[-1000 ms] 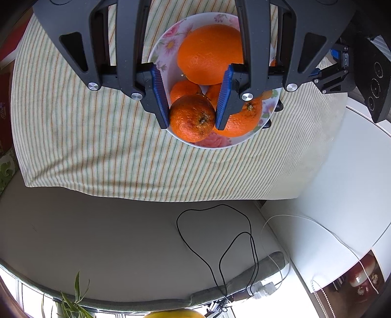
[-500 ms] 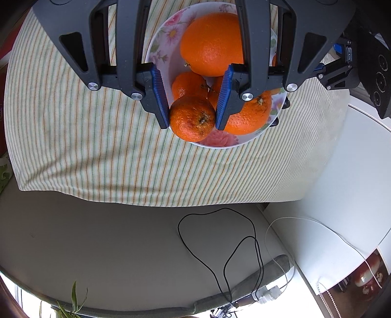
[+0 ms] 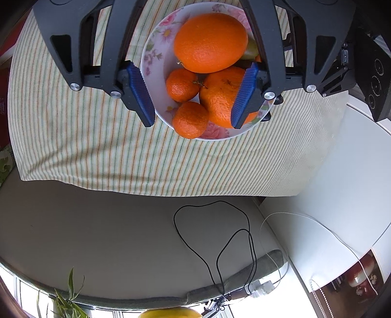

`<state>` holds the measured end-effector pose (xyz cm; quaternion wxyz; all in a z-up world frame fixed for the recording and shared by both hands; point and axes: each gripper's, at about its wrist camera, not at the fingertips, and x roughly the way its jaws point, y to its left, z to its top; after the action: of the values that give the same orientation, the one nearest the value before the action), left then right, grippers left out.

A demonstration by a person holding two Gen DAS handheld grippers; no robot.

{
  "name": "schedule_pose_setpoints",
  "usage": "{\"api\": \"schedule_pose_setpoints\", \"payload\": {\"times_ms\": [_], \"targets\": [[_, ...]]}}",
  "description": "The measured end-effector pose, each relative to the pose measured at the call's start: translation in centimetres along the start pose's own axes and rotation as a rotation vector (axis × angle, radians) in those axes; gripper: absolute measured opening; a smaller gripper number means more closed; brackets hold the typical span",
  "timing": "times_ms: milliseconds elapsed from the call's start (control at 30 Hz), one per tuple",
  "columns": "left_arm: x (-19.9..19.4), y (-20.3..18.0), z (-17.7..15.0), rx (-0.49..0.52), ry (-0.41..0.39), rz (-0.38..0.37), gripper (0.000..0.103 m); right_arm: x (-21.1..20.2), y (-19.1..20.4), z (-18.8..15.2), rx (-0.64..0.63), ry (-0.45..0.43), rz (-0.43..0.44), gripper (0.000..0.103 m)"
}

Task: Organize fruits
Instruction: 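Move the left gripper to one dark plum while the right gripper moves to the other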

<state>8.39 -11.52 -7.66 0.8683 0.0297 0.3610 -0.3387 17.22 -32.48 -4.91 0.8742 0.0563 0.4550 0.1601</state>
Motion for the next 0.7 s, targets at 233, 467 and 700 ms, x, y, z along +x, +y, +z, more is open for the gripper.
{"api": "schedule_pose_setpoints", "payload": {"times_ms": [233,467,700], "targets": [[-0.3,0.3,-0.1,-0.002,-0.007,-0.001,0.047,-0.7,1.1,-0.4,-0.029,-0.012,-0.012,0.067],[-0.9,0.5,-0.2,-0.006,-0.016,0.003,0.047,-1.5,2.0,-0.5,-0.040,-0.034,-0.009,0.067],[-1.7,1.1,-0.3,-0.006,-0.023,0.009,0.047,-2.7,3.7,-1.2,-0.072,-0.067,-0.021,0.067]]}}
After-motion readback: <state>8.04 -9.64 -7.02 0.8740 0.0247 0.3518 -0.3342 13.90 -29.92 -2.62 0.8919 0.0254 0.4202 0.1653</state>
